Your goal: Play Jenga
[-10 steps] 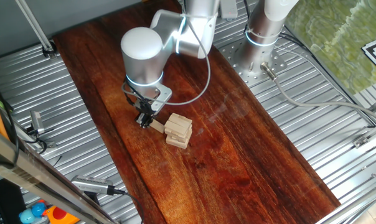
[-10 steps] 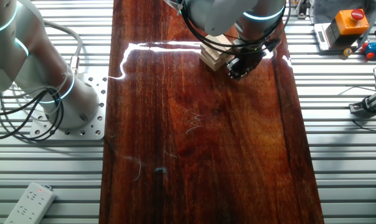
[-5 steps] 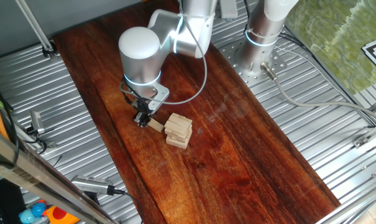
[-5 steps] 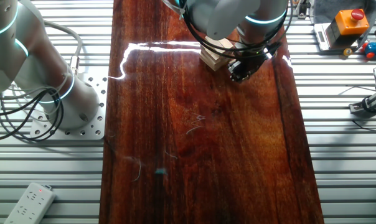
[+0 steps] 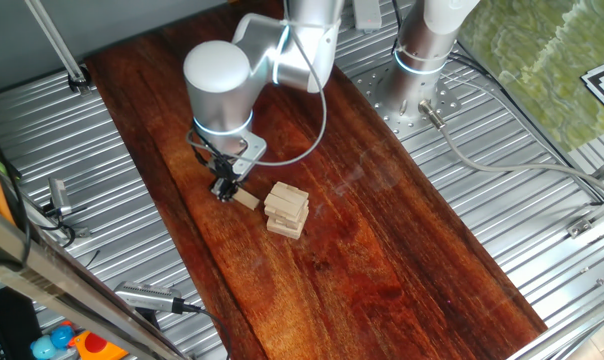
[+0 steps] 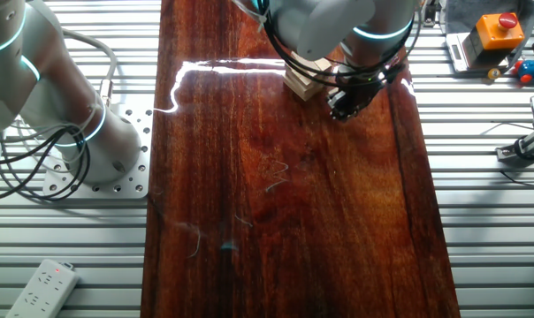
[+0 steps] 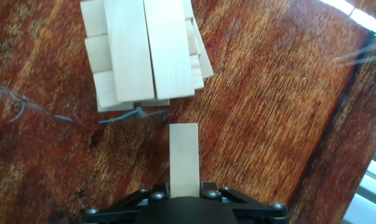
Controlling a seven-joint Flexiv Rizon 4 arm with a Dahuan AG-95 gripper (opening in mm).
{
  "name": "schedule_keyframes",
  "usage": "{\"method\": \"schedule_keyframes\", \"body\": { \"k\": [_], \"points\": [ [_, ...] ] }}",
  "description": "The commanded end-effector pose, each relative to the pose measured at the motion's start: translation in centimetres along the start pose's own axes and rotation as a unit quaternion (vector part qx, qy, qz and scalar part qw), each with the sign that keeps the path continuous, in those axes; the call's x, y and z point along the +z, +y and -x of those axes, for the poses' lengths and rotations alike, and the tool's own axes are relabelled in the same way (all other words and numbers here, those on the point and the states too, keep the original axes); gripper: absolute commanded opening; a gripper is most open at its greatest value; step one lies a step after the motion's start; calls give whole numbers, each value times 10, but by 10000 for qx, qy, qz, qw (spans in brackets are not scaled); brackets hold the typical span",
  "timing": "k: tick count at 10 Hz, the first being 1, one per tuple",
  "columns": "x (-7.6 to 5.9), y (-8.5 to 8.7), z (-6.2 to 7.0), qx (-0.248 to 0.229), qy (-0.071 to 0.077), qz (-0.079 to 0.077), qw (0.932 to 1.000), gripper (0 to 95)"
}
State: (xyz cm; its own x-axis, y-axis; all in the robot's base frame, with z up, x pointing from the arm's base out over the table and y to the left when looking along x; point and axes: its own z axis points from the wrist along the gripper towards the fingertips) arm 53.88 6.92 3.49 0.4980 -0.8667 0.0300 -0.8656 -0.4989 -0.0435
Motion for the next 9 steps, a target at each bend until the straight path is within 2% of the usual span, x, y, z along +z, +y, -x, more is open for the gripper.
{"method": "schedule_keyframes", "body": {
  "k": [1, 6, 8, 9],
  "points": [
    [-1, 2, -5, 21, -27, 24, 10000, 0],
    [1, 5, -16, 79, -38, 35, 10000, 0],
    [2, 7, -21, 285, -60, 67, 9996, 0],
    [3, 8, -22, 544, 17, 97, 9985, 0]
  ]
}}
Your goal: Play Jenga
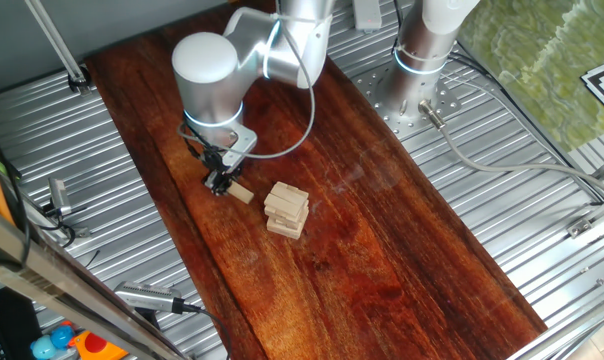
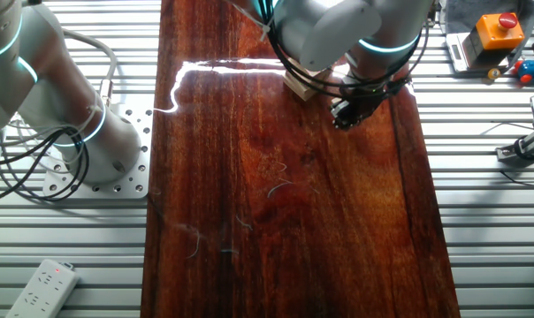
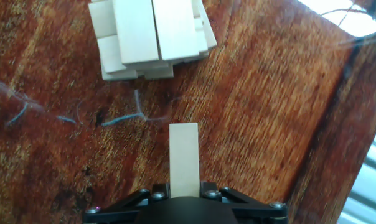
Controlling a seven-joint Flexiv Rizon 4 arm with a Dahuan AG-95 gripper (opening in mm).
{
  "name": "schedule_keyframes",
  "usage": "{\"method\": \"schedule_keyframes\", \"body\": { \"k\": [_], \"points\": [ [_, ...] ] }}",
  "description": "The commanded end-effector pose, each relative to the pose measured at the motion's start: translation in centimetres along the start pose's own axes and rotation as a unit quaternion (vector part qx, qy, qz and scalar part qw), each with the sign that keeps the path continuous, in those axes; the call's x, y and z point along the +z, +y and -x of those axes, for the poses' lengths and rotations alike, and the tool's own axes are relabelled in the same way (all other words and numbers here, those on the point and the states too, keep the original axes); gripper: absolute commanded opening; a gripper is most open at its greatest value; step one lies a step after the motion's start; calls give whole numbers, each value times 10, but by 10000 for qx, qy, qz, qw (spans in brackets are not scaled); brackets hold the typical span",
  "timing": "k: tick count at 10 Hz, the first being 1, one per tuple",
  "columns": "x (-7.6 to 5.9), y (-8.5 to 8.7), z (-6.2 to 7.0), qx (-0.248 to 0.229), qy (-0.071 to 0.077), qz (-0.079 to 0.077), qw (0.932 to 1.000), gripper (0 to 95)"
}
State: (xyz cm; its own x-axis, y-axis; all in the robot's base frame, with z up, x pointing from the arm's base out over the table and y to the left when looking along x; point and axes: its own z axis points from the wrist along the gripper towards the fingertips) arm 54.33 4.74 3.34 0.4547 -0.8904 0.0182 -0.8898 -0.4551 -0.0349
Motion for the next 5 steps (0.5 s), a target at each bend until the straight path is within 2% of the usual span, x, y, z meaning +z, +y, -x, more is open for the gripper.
{"method": "schedule_keyframes", "body": {
  "k": [1, 3, 5],
  "points": [
    [0, 1, -2, 511, 139, 52, 9986, 0],
    [1, 2, -3, 946, 208, 57, 9953, 0],
    [7, 1, -7, 1402, 201, 43, 9899, 0]
  ]
}}
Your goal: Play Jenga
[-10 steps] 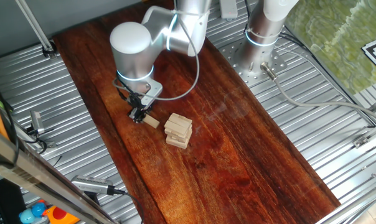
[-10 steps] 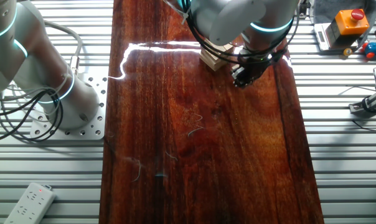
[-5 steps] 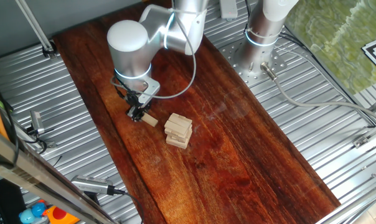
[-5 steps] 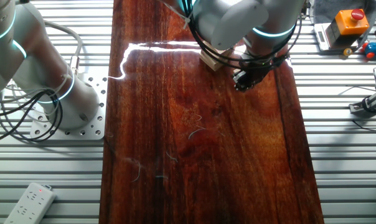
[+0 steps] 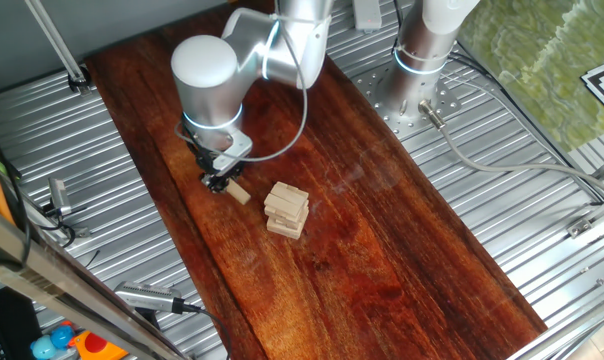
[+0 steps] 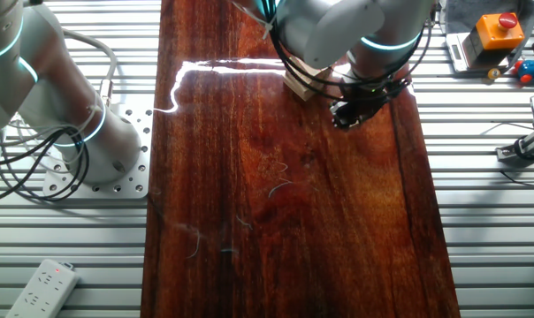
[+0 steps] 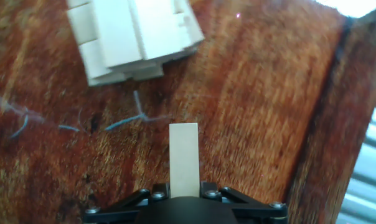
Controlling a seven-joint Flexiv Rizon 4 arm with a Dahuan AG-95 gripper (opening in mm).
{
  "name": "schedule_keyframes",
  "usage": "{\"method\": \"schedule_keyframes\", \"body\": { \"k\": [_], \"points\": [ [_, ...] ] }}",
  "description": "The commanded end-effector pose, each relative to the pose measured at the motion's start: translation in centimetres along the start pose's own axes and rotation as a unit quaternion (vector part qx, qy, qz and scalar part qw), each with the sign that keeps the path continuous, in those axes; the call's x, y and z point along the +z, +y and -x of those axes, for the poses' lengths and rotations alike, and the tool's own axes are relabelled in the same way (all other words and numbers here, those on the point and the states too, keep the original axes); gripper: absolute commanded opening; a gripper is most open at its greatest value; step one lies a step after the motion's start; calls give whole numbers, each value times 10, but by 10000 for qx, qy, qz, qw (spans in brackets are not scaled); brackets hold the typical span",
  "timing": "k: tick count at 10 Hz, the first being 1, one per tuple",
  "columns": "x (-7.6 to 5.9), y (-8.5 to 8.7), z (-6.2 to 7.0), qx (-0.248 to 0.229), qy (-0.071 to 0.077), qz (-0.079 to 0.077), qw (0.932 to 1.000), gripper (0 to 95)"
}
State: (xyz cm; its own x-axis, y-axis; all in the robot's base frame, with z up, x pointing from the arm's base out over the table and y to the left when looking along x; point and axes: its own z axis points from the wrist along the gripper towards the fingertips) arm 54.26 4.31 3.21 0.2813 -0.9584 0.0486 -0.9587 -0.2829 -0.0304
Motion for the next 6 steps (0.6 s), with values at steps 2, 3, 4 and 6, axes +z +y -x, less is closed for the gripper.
{"method": "schedule_keyframes", "body": {
  "k": [2, 3, 4, 6],
  "points": [
    [11, -6, -6, 937, -14, 7, 9956, 0],
    [13, -9, -7, 1062, -17, 12, 9943, 0],
    [13, -11, -7, 1118, -7, 18, 9937, 0],
    [16, -14, -8, 1172, -22, 23, 9931, 0]
  ]
}}
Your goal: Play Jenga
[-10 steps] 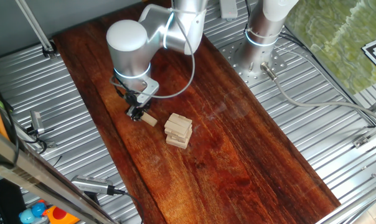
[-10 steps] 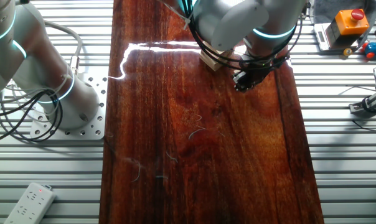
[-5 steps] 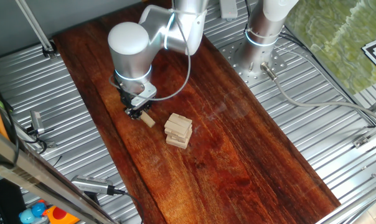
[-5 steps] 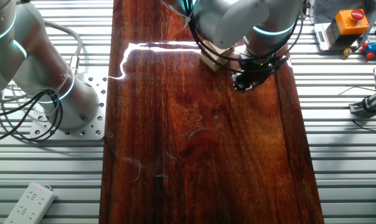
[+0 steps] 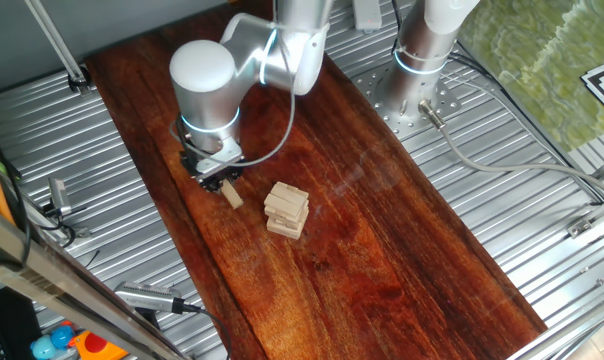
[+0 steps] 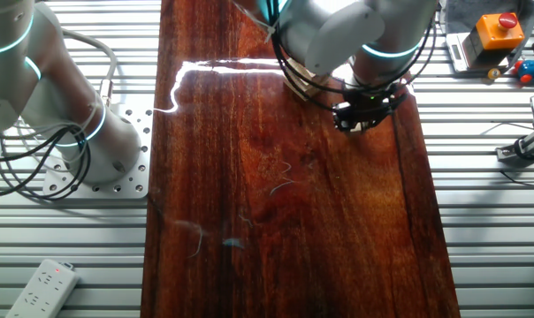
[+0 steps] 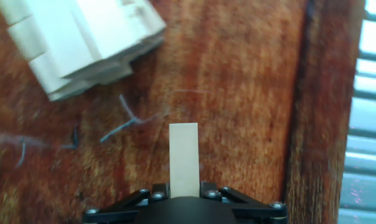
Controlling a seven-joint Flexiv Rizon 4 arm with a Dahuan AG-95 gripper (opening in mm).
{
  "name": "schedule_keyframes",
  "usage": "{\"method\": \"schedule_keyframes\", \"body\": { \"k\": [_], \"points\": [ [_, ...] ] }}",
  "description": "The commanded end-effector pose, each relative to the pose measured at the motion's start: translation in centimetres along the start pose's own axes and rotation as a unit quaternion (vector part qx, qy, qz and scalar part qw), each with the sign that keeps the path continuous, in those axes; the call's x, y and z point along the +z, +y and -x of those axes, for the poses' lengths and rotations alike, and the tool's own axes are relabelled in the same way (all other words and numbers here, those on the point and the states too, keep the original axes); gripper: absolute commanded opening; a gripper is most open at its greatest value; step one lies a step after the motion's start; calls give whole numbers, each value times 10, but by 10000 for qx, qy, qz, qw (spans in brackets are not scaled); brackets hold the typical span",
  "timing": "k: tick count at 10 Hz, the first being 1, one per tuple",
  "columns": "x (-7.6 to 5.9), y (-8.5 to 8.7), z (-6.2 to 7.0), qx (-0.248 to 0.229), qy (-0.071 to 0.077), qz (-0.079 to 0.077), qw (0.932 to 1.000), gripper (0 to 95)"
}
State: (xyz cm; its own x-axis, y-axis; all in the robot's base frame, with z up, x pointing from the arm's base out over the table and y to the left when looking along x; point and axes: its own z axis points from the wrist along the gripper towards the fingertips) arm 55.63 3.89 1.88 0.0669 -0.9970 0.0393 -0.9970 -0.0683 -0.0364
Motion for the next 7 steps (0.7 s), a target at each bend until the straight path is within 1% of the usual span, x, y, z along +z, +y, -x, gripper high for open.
{"method": "schedule_keyframes", "body": {
  "k": [1, 4, 7],
  "points": [
    [5, -4, -1, 79, -23, 8, 10000, 0],
    [9, -9, -1, 25, -106, 14, 9999, 0],
    [10, -12, -1, 48, -115, 12, 9999, 0]
  ]
}}
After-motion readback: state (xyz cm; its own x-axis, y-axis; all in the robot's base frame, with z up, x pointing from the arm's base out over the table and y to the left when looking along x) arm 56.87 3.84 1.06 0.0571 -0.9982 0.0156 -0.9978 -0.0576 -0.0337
